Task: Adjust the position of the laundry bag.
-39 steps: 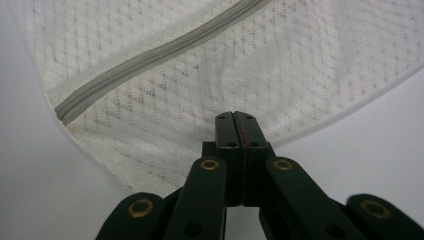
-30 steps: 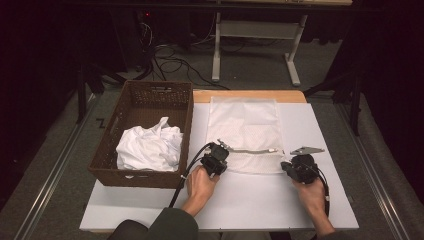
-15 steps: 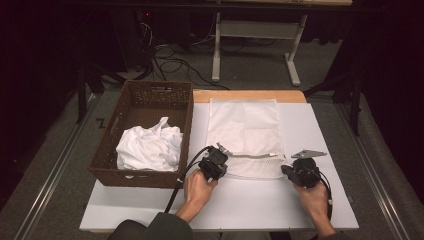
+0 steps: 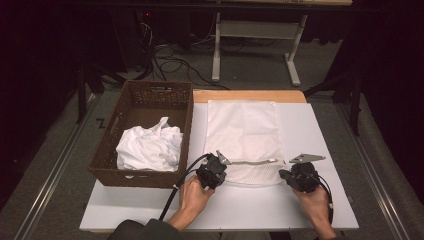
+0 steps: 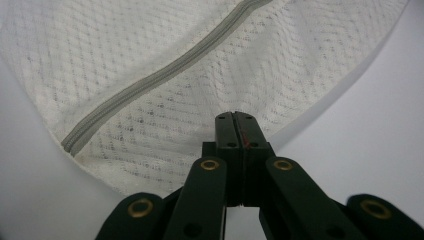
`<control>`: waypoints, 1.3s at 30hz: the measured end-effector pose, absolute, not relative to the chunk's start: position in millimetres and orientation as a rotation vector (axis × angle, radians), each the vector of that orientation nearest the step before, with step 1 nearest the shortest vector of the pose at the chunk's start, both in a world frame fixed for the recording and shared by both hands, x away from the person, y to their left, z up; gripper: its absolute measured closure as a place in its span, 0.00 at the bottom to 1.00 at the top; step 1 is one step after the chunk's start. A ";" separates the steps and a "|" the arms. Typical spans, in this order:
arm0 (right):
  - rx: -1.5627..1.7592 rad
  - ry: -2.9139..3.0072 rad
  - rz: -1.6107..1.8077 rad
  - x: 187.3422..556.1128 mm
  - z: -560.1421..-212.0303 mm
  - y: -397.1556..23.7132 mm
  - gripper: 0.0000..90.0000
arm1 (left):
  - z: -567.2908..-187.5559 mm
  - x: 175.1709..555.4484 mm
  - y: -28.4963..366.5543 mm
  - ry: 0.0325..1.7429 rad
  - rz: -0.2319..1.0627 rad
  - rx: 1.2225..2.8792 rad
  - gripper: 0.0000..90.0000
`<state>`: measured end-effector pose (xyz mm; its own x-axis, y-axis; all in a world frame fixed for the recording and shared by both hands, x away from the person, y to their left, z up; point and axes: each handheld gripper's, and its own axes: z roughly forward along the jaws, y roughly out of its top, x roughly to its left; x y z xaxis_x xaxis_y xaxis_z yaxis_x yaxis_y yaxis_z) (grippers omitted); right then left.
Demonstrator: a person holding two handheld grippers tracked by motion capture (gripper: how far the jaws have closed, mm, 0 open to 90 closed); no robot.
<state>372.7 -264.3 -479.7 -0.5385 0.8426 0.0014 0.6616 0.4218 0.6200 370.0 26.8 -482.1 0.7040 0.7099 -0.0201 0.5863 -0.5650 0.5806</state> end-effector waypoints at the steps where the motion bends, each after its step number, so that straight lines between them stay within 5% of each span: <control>1: 1.298 2.377 0.825 371.7 -479.5 -264.5 0.99 | -482.1 370.0 26.8 0.987 0.290 2.348 1.00; 33: 1.329 2.433 0.860 340.1 -481.9 -273.0 0.96 | -486.9 331.7 32.4 0.821 0.223 2.367 0.99; 38: 1.347 2.429 0.847 340.0 -483.7 -272.5 0.87 | -486.1 332.8 35.8 0.813 0.199 2.352 0.89; 39: 1.346 2.400 0.847 339.4 -482.5 -272.3 0.80 | -484.1 333.0 37.8 0.818 0.203 2.338 0.80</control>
